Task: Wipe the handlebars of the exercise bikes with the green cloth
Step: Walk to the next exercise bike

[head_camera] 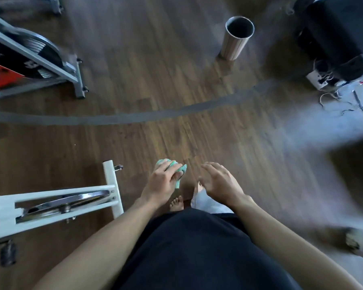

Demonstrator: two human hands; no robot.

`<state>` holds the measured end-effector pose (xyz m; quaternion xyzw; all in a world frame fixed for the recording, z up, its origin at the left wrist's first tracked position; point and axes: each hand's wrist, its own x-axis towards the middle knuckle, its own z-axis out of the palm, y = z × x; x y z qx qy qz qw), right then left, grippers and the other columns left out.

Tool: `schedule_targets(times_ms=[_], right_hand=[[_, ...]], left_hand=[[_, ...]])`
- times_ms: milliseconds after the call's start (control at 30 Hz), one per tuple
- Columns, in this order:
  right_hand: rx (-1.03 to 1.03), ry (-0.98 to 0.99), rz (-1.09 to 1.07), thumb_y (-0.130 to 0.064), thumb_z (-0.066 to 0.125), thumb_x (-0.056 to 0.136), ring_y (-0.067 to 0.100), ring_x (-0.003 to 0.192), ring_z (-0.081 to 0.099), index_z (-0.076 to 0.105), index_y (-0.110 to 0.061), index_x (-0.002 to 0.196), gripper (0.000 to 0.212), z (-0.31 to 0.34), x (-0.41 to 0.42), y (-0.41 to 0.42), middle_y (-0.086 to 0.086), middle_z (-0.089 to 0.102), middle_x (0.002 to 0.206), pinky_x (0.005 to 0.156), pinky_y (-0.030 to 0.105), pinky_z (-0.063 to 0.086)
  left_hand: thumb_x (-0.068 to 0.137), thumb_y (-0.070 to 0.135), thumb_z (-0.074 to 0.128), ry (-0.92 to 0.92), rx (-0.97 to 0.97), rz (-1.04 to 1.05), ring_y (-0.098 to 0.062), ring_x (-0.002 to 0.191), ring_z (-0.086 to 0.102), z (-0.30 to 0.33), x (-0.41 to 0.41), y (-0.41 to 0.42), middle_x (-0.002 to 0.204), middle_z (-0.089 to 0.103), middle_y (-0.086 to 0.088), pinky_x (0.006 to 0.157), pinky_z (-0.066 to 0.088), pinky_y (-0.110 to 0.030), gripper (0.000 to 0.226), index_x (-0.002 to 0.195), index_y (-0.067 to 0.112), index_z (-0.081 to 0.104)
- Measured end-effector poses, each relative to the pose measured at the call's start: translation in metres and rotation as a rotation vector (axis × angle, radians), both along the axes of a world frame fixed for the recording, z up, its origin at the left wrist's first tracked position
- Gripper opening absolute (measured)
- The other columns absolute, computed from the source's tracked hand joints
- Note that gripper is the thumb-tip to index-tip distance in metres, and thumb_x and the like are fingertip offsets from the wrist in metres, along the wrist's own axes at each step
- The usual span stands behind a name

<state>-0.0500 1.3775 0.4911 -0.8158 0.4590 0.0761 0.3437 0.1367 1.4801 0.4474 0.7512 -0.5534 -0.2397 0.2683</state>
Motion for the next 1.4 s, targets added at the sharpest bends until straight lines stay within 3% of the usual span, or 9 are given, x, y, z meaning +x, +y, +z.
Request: schedule_targets(times_ms=[133, 300, 533, 767, 900, 967, 1067, 1233, 1400], right_hand=[[0.049, 0.017, 0.059, -0.033, 0.059, 0.096, 0.026, 0.118, 0.054, 0.058, -0.021, 0.125, 0.032, -0.010, 0.027, -0.058, 0.002, 0.058, 0.128, 0.097, 0.038, 0.046], [0.120, 0.116, 0.213, -0.043, 0.055, 0.096, 0.021, 0.125, 0.052, 0.055, -0.027, 0.134, 0.042, -0.025, 0.060, -0.152, -0.002, 0.058, 0.131, 0.104, 0.037, 0.044], [0.083, 0.155, 0.424, -0.043, 0.057, 0.094, 0.025, 0.120, 0.057, 0.059, -0.023, 0.128, 0.039, -0.017, 0.109, -0.274, 0.002, 0.060, 0.128, 0.100, 0.042, 0.048], [0.117, 0.159, 0.511, -0.038, 0.057, 0.097, 0.022, 0.123, 0.055, 0.057, -0.019, 0.133, 0.041, -0.017, 0.163, -0.334, 0.003, 0.058, 0.133, 0.103, 0.040, 0.047], [0.087, 0.150, 0.533, -0.039, 0.058, 0.097, 0.021, 0.121, 0.055, 0.057, -0.021, 0.131, 0.039, -0.022, 0.211, -0.370, 0.002, 0.059, 0.130, 0.102, 0.041, 0.048], [0.081, 0.154, 0.560, -0.039, 0.058, 0.097, 0.021, 0.121, 0.055, 0.057, -0.022, 0.131, 0.038, -0.020, 0.239, -0.385, 0.002, 0.059, 0.129, 0.103, 0.041, 0.047], [0.052, 0.152, 0.581, -0.039, 0.058, 0.096, 0.021, 0.123, 0.054, 0.057, -0.020, 0.132, 0.040, -0.016, 0.287, -0.409, 0.001, 0.059, 0.130, 0.103, 0.039, 0.046], [-0.002, 0.131, 0.678, -0.037, 0.059, 0.096, 0.024, 0.121, 0.056, 0.058, -0.018, 0.131, 0.040, -0.004, 0.381, -0.438, 0.004, 0.060, 0.128, 0.102, 0.039, 0.047], [-0.006, 0.095, 0.830, -0.033, 0.059, 0.096, 0.023, 0.118, 0.057, 0.058, -0.019, 0.131, 0.037, 0.008, 0.472, -0.442, 0.004, 0.060, 0.129, 0.099, 0.036, 0.049]], left_hand=[[0.098, 0.041, 0.042, -0.013, -0.002, 0.066, -0.025, 0.115, 0.052, -0.002, 0.025, -0.037, 0.112, 0.065, -0.008, 0.105, 0.027, -0.015, 0.046, 0.116, 0.008, 0.068], [0.096, 0.041, 0.041, -0.047, 0.026, 0.179, -0.019, 0.113, 0.050, -0.010, 0.052, -0.094, 0.111, 0.067, -0.010, 0.101, 0.041, -0.030, 0.047, 0.113, 0.007, 0.069], [0.096, 0.036, 0.045, -0.046, -0.005, 0.357, -0.022, 0.109, 0.052, 0.006, 0.076, -0.191, 0.105, 0.066, -0.007, 0.096, 0.042, -0.028, 0.040, 0.110, 0.008, 0.069], [0.097, 0.036, 0.043, 0.010, 0.033, 0.404, -0.023, 0.114, 0.051, 0.001, 0.109, -0.246, 0.112, 0.066, -0.006, 0.105, 0.036, -0.030, 0.041, 0.114, 0.009, 0.068], [0.096, 0.037, 0.042, 0.022, 0.038, 0.465, -0.030, 0.111, 0.056, -0.005, 0.146, -0.275, 0.111, 0.067, -0.008, 0.102, 0.039, -0.034, 0.043, 0.112, 0.007, 0.069], [0.095, 0.037, 0.042, -0.006, 0.014, 0.480, -0.026, 0.111, 0.054, -0.009, 0.171, -0.290, 0.110, 0.068, -0.010, 0.103, 0.040, -0.033, 0.044, 0.111, 0.005, 0.069], [0.095, 0.037, 0.041, -0.017, -0.023, 0.512, -0.021, 0.111, 0.050, -0.008, 0.212, -0.313, 0.108, 0.068, -0.011, 0.105, 0.036, -0.031, 0.046, 0.110, 0.005, 0.070], [0.096, 0.038, 0.044, -0.028, -0.061, 0.581, -0.032, 0.107, 0.058, -0.005, 0.291, -0.343, 0.107, 0.067, -0.010, 0.102, 0.044, -0.038, 0.043, 0.110, 0.008, 0.070], [0.094, 0.038, 0.049, -0.067, -0.116, 0.782, -0.027, 0.104, 0.058, -0.009, 0.349, -0.341, 0.104, 0.068, -0.008, 0.097, 0.043, -0.035, 0.039, 0.106, 0.009, 0.072]])
